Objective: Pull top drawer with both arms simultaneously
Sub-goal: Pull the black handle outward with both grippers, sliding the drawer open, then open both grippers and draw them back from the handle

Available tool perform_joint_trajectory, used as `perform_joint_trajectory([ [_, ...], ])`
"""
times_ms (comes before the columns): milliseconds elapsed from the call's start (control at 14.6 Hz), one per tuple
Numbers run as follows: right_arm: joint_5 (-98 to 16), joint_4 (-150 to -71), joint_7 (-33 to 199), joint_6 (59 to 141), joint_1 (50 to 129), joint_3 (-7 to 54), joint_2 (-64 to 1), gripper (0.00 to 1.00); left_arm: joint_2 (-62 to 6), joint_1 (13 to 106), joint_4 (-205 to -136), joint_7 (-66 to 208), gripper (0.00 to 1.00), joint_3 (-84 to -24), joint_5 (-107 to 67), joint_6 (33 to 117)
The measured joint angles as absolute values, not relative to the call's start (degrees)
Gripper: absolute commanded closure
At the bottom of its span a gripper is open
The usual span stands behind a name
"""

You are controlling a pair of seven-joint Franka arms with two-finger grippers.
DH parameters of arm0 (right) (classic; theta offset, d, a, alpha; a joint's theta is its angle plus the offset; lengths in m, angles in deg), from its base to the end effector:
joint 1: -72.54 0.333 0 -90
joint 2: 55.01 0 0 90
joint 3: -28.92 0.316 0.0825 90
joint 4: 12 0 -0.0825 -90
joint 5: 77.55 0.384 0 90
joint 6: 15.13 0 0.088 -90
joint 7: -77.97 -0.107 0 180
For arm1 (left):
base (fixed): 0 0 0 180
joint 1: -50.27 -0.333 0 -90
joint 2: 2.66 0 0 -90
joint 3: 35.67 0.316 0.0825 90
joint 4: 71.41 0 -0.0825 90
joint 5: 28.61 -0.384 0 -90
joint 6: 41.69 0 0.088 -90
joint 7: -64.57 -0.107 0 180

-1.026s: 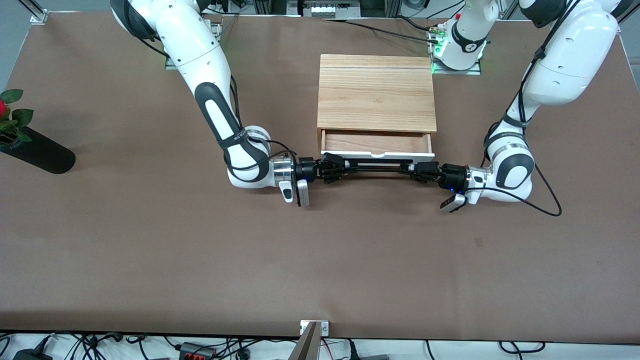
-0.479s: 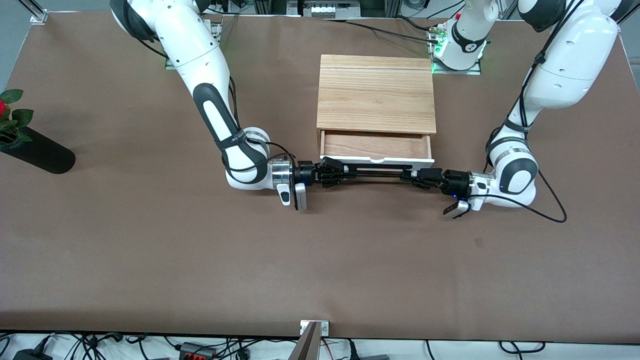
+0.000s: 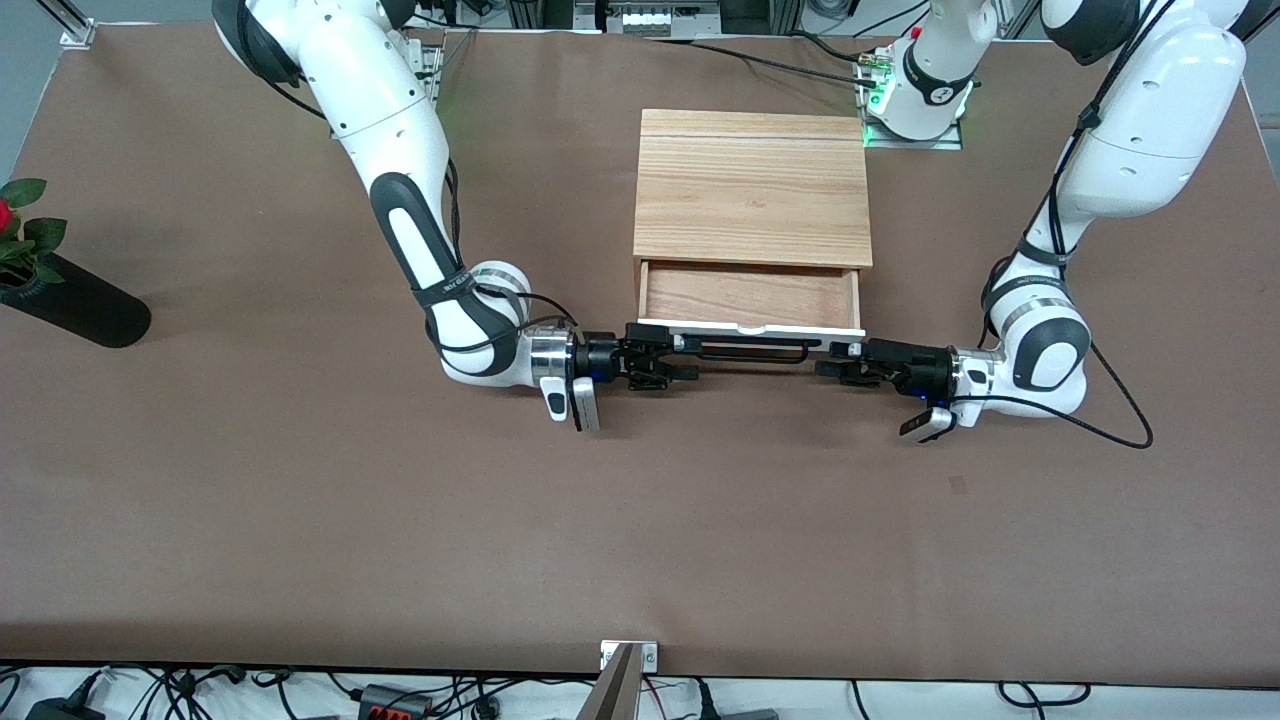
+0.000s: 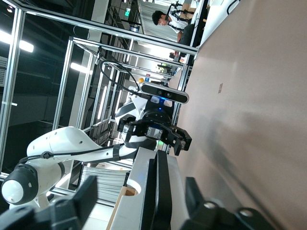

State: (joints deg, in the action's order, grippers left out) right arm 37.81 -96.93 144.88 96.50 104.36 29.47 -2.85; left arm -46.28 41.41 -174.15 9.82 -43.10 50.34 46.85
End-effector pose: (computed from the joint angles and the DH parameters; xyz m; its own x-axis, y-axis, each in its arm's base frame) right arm 0.5814 0.4385 0.1678 0.9674 -0.0138 0.2528 0.2529 0.0041 -0.9675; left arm 0.5961 -0.0871 0.1611 0.9934 -0.1134 -0.0184 0.0185 0.0001 0.9998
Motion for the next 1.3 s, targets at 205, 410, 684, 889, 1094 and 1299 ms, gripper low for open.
perform_joint_trajectory([
  [205,37.85,-96.92,144.88,96.95,104.11,29.46,-2.85,0.14,-46.19,41.41,-173.13,10.97,0.00,-43.10,49.89,46.85],
  [410,37.85,-96.92,144.88,98.09,102.70,29.33,-2.85,0.14,-45.90,41.39,-167.80,16.92,0.00,-43.02,42.22,46.85],
  [684,37.79,-97.04,144.44,99.80,99.60,29.17,-2.84,0.14,-45.28,41.20,-159.19,28.23,0.00,-42.78,30.91,46.74],
  [889,33.71,-97.19,137.53,102.73,98.93,28.02,-2.86,0.14,-43.43,41.17,-155.04,35.75,0.00,-42.76,23.26,46.15],
  [1094,23.77,-96.90,123.56,102.87,98.87,25.06,-3.59,0.11,-41.42,41.21,-150.99,43.91,0.00,-42.80,14.56,43.83],
  [1299,14.56,-96.49,110.02,102.87,98.82,22.10,-5.47,0.08,-40.07,41.80,-147.34,51.01,0.00,-43.46,3.93,42.22],
])
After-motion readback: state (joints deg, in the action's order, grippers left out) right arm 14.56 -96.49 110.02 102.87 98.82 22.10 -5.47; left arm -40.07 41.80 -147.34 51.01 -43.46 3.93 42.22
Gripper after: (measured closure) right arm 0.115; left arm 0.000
